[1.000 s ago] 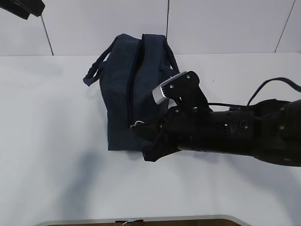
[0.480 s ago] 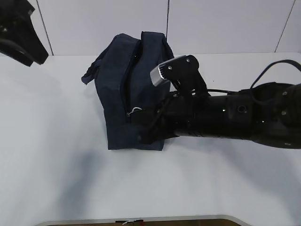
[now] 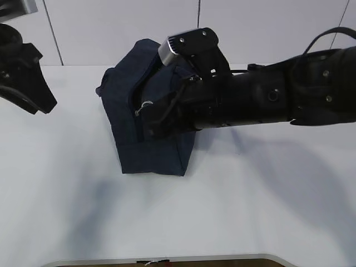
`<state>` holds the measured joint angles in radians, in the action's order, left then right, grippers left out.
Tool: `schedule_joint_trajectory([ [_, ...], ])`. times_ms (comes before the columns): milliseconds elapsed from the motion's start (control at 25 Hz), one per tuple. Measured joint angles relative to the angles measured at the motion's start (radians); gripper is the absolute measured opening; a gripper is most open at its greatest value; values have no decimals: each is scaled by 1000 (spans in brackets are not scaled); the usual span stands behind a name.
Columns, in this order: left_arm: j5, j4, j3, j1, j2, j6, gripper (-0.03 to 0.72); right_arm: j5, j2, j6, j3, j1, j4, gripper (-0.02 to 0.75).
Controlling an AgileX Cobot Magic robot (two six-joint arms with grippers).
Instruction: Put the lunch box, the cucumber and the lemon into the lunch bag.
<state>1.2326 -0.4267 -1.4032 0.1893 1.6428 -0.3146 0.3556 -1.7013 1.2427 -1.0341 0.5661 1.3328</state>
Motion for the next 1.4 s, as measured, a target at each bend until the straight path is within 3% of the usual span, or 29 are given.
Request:
schedule_joint_trajectory([
  [200, -5, 0, 4, 0, 0, -31, 242, 0, 51, 205, -15, 0, 264, 5],
  [480, -5, -2, 4, 2, 0, -61, 242, 18, 101, 434, -28, 0, 502, 5],
  [760, -7, -7, 4, 54, 0, -159, 242, 51, 101, 562, -49, 0, 512, 5],
  [1040, -96, -12, 18, 81, 0, -168, 243, 55, 101, 589, -73, 0, 512, 5],
  [1400, -238, -93, 176, 129, 0, -246, 244, 57, 101, 591, -73, 0, 512, 5],
])
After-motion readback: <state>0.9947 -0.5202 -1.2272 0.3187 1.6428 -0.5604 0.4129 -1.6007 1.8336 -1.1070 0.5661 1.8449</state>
